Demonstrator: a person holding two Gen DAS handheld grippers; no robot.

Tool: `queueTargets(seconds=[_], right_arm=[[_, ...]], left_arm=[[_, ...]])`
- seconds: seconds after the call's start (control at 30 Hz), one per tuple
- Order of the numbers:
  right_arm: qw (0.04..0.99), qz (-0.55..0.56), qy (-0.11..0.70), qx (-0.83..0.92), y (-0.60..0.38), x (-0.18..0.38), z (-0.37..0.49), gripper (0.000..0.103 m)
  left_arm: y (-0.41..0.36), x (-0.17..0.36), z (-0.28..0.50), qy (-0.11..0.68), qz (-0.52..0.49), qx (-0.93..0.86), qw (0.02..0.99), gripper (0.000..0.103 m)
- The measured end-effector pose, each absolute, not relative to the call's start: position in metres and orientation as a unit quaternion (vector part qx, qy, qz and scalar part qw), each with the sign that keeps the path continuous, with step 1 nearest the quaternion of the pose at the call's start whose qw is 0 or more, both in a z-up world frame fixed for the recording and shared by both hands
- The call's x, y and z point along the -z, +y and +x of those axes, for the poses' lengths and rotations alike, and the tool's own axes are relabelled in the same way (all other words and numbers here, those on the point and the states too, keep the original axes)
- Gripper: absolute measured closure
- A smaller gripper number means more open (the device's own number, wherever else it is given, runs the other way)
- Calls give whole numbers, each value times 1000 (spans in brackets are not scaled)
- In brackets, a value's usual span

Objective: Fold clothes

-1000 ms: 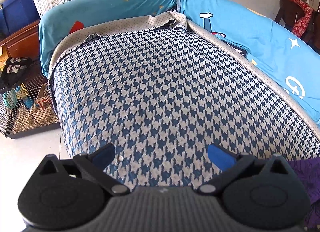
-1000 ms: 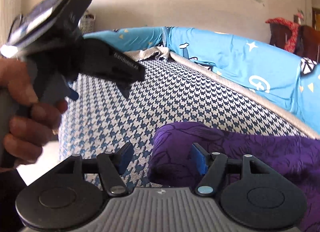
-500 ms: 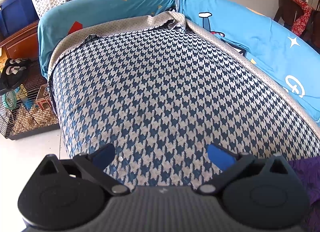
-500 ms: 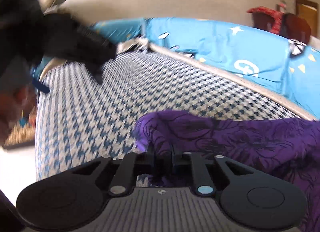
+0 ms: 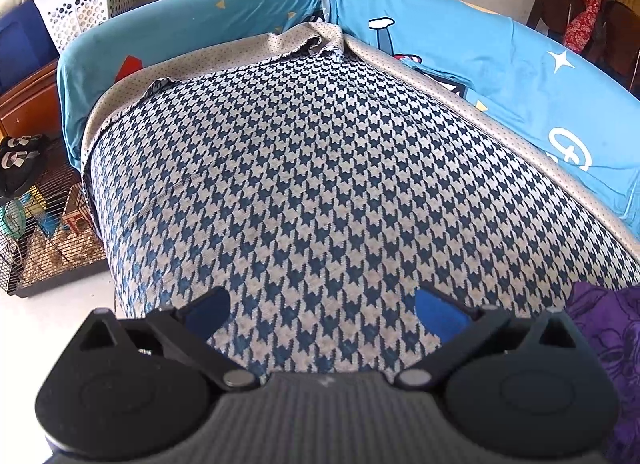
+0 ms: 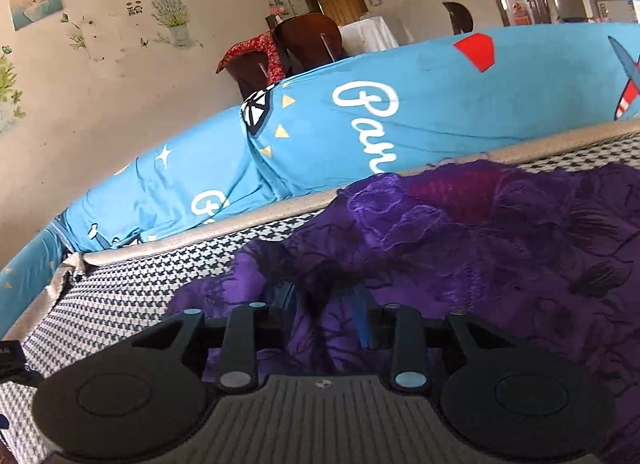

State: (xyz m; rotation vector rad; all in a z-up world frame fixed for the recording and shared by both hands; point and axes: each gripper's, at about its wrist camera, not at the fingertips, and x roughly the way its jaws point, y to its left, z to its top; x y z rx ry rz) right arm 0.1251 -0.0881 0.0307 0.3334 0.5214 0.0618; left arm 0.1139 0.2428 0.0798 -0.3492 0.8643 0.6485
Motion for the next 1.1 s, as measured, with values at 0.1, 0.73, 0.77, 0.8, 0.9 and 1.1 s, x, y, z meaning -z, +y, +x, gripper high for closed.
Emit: queueTargets(seconds=[0.1, 0.73, 0.77, 0.8, 0.9, 1.1], right_arm=[[954, 151, 252, -56, -89, -36, 116, 69], [942, -108, 242, -206, 13, -14, 107, 51], [942, -109, 244, -203, 14, -13, 109, 51], [942, -111, 245, -200, 14, -11, 111, 51], [943, -100, 250, -197, 13, -9, 114, 51], [945, -71, 246, -205, 14, -16, 114, 81]], left_arm=[[238, -80, 115, 411, -161, -303, 845, 0], [235, -78, 114, 419, -161, -292, 844, 0], [235, -78, 114, 420, -160, -292, 844, 0], [235, -78, 115, 420, -160, -291, 845, 0], [234, -78, 115, 420, -159, -290, 845, 0], [235, -78, 114, 421, -157, -289, 845, 0]])
